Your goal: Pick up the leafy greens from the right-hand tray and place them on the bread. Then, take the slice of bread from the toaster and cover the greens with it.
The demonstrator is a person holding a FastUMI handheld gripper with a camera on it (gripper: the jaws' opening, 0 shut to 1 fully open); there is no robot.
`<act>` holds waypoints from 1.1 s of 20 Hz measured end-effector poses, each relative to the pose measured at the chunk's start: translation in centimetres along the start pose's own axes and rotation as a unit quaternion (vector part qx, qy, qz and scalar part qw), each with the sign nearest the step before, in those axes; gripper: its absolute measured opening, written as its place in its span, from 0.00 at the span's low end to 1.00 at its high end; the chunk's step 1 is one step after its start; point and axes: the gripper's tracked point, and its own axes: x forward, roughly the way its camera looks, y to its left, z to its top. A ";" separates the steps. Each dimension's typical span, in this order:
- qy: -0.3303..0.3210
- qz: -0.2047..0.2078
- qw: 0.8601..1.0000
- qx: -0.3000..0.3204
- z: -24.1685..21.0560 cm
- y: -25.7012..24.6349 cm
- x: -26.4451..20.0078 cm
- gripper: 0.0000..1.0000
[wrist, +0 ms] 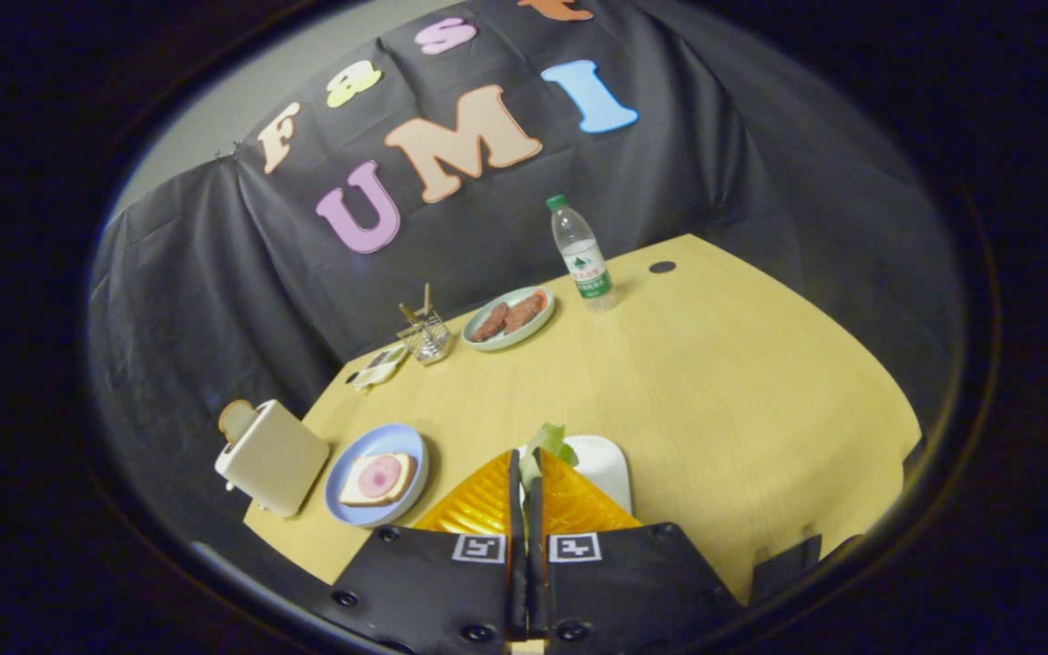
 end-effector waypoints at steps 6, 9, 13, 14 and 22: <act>-0.017 0.054 0.998 -0.008 0.4 5.8 -1.7 0.04; -0.019 0.087 0.996 -0.005 0.5 9.1 -1.8 0.04; -0.022 0.134 0.991 0.010 0.0 13.7 -1.2 0.04; -0.022 0.143 0.989 0.011 -0.3 14.8 -0.9 0.04; 0.000 0.213 0.977 0.024 -3.7 24.0 2.8 0.04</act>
